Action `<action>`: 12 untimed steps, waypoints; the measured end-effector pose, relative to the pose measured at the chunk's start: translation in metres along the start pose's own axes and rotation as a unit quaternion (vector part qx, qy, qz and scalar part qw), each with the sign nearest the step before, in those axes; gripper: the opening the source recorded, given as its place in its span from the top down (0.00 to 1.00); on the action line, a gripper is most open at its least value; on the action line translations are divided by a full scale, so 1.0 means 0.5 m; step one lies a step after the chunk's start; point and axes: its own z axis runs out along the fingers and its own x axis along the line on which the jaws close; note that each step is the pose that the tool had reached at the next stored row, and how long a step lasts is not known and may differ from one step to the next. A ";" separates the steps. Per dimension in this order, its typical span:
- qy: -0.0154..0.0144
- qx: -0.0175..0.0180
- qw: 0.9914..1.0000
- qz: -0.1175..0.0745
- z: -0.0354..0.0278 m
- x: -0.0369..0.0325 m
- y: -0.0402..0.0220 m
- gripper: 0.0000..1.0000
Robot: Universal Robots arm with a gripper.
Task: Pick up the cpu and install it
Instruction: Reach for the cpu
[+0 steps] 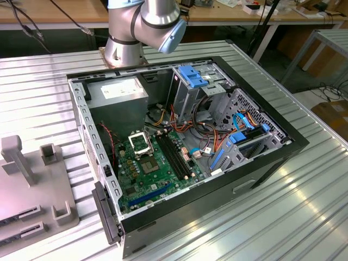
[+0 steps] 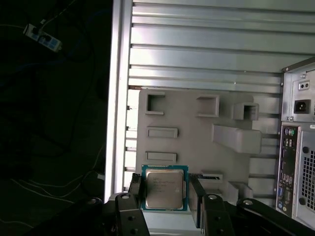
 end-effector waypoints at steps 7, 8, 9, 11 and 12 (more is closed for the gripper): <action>0.000 0.000 1.000 0.000 0.000 -0.011 -0.001 0.53; 0.000 0.000 1.000 0.000 0.000 -0.012 -0.001 0.53; 0.000 0.000 1.000 0.000 0.000 -0.014 -0.001 0.53; 0.000 0.000 1.000 0.000 0.000 -0.018 -0.001 0.53; 0.000 0.000 1.000 0.000 0.000 -0.019 -0.001 0.53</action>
